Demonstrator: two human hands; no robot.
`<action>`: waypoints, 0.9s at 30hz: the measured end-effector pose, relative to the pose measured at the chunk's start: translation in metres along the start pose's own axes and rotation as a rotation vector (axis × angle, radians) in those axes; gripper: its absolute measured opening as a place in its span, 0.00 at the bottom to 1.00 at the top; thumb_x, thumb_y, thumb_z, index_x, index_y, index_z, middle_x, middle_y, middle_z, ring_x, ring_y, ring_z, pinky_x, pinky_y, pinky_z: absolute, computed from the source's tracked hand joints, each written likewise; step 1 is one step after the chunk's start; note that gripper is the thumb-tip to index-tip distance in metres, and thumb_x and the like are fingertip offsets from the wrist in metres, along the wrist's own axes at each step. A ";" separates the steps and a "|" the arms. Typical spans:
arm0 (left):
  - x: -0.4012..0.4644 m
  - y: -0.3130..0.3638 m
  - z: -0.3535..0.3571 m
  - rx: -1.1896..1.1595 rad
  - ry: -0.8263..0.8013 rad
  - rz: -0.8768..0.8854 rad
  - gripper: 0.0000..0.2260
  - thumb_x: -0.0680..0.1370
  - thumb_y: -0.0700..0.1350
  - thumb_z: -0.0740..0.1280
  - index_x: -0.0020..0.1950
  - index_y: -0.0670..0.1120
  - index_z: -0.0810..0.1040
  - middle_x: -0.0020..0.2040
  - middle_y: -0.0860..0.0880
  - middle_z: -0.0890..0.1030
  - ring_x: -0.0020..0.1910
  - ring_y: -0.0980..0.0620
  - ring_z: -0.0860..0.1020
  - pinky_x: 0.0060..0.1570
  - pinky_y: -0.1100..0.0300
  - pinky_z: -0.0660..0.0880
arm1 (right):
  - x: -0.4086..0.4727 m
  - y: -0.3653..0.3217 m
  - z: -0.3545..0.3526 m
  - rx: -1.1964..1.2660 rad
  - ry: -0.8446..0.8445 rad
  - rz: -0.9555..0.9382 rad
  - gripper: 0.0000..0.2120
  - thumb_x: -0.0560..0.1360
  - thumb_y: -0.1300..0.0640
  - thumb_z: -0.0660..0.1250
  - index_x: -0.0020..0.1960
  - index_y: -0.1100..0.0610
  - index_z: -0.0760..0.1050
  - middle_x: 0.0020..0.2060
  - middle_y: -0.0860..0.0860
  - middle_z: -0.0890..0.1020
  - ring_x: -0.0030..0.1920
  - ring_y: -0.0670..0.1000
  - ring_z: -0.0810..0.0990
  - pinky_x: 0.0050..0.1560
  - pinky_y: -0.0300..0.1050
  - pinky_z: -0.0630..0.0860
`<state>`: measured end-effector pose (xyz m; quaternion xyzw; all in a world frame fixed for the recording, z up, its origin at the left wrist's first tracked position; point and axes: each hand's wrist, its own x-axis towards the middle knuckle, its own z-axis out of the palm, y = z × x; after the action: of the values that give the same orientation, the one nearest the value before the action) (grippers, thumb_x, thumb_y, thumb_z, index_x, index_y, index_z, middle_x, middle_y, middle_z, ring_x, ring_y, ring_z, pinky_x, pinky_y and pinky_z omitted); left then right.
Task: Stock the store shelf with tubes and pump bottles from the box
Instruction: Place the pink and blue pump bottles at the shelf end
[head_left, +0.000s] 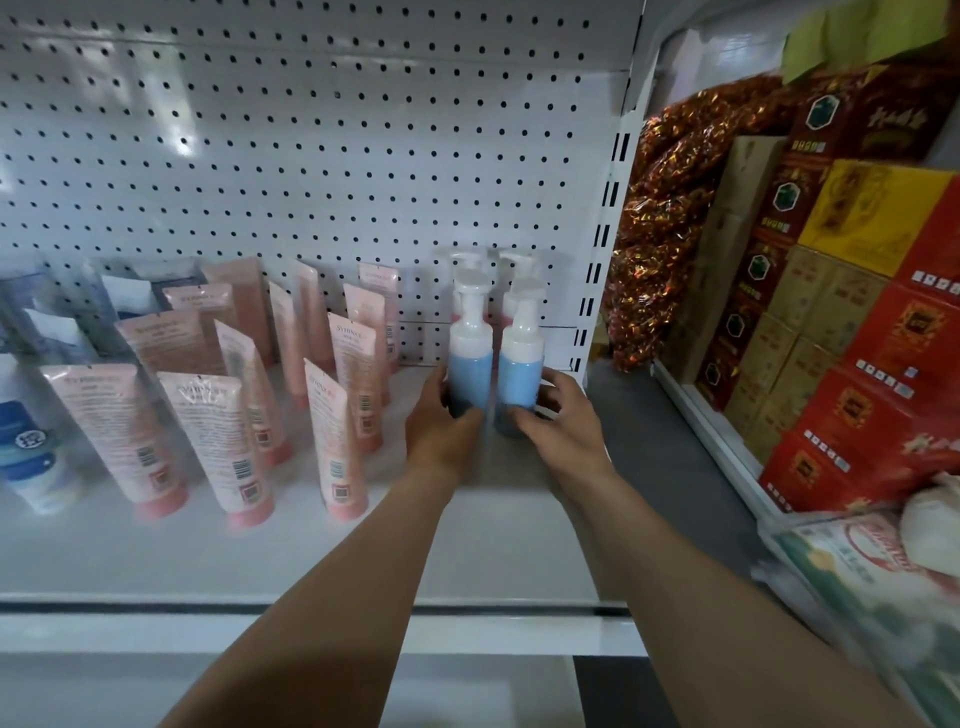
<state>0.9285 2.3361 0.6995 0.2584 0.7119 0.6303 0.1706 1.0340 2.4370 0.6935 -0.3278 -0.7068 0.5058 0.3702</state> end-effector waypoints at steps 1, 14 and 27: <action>0.000 0.000 0.000 0.001 0.012 -0.002 0.29 0.72 0.38 0.68 0.72 0.53 0.70 0.61 0.55 0.79 0.55 0.57 0.77 0.52 0.65 0.71 | 0.000 0.000 0.000 -0.021 0.020 -0.006 0.30 0.70 0.56 0.77 0.70 0.50 0.71 0.56 0.45 0.81 0.52 0.39 0.79 0.50 0.34 0.77; 0.003 -0.003 0.001 0.025 0.028 0.002 0.29 0.72 0.39 0.68 0.72 0.53 0.70 0.58 0.54 0.80 0.54 0.55 0.78 0.54 0.63 0.73 | 0.000 0.003 0.002 -0.060 0.040 0.004 0.34 0.71 0.58 0.76 0.73 0.50 0.67 0.60 0.47 0.80 0.56 0.46 0.79 0.61 0.44 0.77; 0.003 -0.002 0.003 0.088 0.070 0.032 0.24 0.72 0.39 0.72 0.67 0.49 0.73 0.60 0.51 0.80 0.52 0.56 0.77 0.51 0.64 0.70 | 0.000 0.001 0.003 -0.097 0.065 0.012 0.33 0.70 0.56 0.77 0.72 0.50 0.69 0.58 0.47 0.81 0.49 0.39 0.80 0.59 0.46 0.79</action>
<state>0.9275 2.3399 0.6970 0.2546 0.7402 0.6099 0.1239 1.0312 2.4360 0.6918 -0.3660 -0.7162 0.4623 0.3734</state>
